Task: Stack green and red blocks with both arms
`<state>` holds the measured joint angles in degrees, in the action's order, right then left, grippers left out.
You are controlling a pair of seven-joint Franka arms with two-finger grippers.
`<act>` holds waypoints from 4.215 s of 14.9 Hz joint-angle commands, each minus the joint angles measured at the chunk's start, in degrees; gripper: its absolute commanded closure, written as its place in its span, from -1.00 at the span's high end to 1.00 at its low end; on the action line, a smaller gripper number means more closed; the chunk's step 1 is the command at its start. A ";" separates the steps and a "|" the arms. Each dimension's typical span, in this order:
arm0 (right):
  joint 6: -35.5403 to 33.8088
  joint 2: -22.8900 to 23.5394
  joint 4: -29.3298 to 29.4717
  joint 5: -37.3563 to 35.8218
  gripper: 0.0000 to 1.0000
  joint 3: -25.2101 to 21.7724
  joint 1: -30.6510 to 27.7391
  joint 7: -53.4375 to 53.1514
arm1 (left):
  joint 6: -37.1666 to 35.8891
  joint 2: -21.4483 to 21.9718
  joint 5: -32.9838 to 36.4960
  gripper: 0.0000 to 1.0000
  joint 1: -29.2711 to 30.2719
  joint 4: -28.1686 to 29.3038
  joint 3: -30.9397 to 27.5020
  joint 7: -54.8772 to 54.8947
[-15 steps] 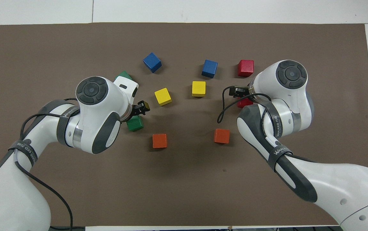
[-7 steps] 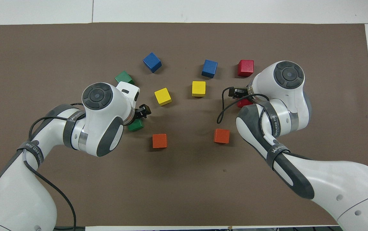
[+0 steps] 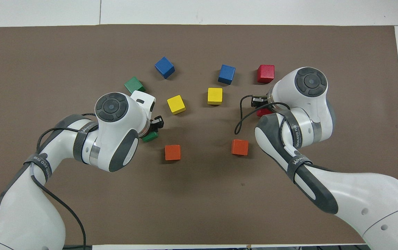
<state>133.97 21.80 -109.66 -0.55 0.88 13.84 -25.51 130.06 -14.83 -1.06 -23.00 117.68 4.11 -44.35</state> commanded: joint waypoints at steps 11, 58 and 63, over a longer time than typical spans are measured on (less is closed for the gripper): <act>-13.28 -7.20 2.53 0.20 -1.00 -0.17 -7.06 16.42 | -5.08 -1.52 5.72 -1.00 25.01 -8.53 -1.03 43.48; -14.79 8.78 23.35 -4.73 1.00 -0.35 -2.42 0.20 | -2.71 -16.11 4.23 1.00 5.77 -25.31 -2.62 -8.46; -17.95 15.72 34.07 -4.81 1.00 -0.35 -1.89 -0.51 | -2.00 -16.11 4.23 0.70 5.16 -25.31 -2.62 -10.57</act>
<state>119.18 33.56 -82.33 -3.99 0.53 11.66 -24.28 126.47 -33.07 2.00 -16.87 89.38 2.35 -52.42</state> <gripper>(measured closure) 0.000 0.079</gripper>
